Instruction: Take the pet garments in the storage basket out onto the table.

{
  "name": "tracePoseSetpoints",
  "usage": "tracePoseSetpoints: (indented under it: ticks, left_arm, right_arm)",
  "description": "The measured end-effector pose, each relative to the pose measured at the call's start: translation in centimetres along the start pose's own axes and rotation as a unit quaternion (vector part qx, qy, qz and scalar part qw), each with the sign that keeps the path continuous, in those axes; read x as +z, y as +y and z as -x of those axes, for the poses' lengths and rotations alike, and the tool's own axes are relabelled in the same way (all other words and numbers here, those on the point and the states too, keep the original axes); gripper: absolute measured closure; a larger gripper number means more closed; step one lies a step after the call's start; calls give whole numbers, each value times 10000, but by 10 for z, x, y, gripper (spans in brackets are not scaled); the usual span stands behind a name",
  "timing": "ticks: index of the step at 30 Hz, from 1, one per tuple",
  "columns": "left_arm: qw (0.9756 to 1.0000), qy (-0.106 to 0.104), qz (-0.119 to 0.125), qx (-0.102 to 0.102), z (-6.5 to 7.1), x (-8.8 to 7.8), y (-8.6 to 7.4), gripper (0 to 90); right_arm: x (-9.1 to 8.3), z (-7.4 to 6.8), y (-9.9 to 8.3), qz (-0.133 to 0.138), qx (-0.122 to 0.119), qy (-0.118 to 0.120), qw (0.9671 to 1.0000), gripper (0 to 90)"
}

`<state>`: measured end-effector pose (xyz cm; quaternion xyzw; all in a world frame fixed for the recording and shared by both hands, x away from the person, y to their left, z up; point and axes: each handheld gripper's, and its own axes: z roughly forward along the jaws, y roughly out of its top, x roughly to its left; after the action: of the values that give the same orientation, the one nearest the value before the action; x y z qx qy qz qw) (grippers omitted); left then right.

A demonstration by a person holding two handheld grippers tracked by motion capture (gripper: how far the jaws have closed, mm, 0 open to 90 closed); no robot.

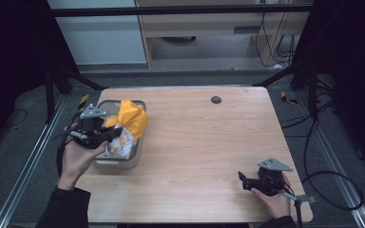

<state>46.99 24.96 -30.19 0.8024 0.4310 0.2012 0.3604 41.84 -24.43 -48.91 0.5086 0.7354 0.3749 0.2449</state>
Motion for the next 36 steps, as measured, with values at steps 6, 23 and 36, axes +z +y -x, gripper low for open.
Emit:
tracePoseSetpoints:
  ticks: [6,23,36]
  left_arm:
    - [9999,-113,-3,110,10,2,4,824]
    - [9982,-416,-84,426,40,18,14,824]
    - [9958,-606,-196,654,60,31,22,823]
  right_arm:
    - [0,0,0,21,-7,-4,10000,67]
    - [-1,0,0,56,-39,-41,10000,68]
    - [-1,0,-1,67,-68,-50,9999,68]
